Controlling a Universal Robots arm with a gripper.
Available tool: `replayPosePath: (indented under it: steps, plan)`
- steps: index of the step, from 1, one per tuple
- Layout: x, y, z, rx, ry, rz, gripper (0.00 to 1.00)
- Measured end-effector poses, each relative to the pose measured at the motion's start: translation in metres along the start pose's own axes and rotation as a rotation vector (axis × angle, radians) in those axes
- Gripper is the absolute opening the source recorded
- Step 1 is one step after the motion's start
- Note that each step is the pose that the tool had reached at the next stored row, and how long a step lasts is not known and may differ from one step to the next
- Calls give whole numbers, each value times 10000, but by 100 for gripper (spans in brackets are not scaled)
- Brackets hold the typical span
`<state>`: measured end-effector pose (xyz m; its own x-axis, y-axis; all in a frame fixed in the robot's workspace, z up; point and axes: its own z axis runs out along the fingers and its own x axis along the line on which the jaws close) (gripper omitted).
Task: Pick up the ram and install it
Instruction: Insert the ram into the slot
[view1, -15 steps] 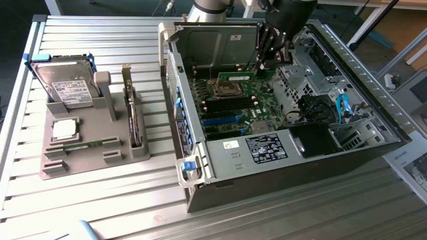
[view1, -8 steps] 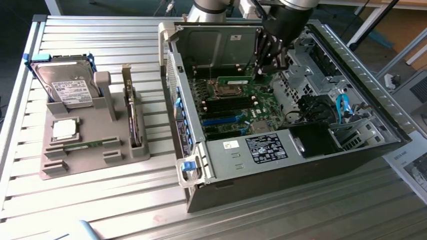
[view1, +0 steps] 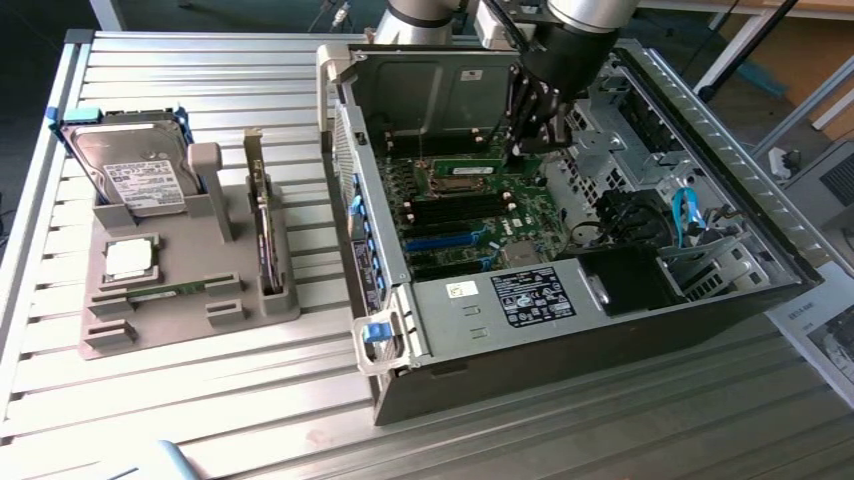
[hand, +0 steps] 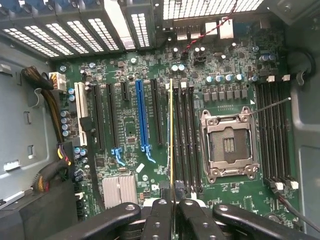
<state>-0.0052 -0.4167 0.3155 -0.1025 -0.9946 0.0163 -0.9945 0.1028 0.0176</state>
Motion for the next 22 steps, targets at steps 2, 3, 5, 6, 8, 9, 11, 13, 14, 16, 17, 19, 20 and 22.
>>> replayPosePath:
  steps: [2, 3, 5, 6, 8, 9, 11, 13, 14, 16, 17, 19, 20, 22]
  plan:
    - [0, 0, 3, -1, 4, -18, 12]
    - [0, 0, 5, 0, 2, -75, 12]
    - [0, 0, 6, 3, 5, -249, 12]
    - [0, 0, 8, 6, 7, -378, 12]
    - [0, 0, 11, 7, 8, -444, 12]
    - [0, 0, 14, 8, 6, -444, 12]
    - [-1, -1, 40, 16, 6, -443, 12]
    - [-1, -1, 62, 23, 7, -444, 12]
    - [-1, -1, 68, 27, 6, -443, 12]
    - [-1, -1, 69, 28, 10, -468, 12]
    - [-1, -1, 70, 29, 9, -492, 12]
    - [-1, -2, 72, 30, 9, -531, 12]
    - [-1, -1, 72, 30, 8, -534, 12]
    - [-1, -2, 73, 30, 8, -536, 12]
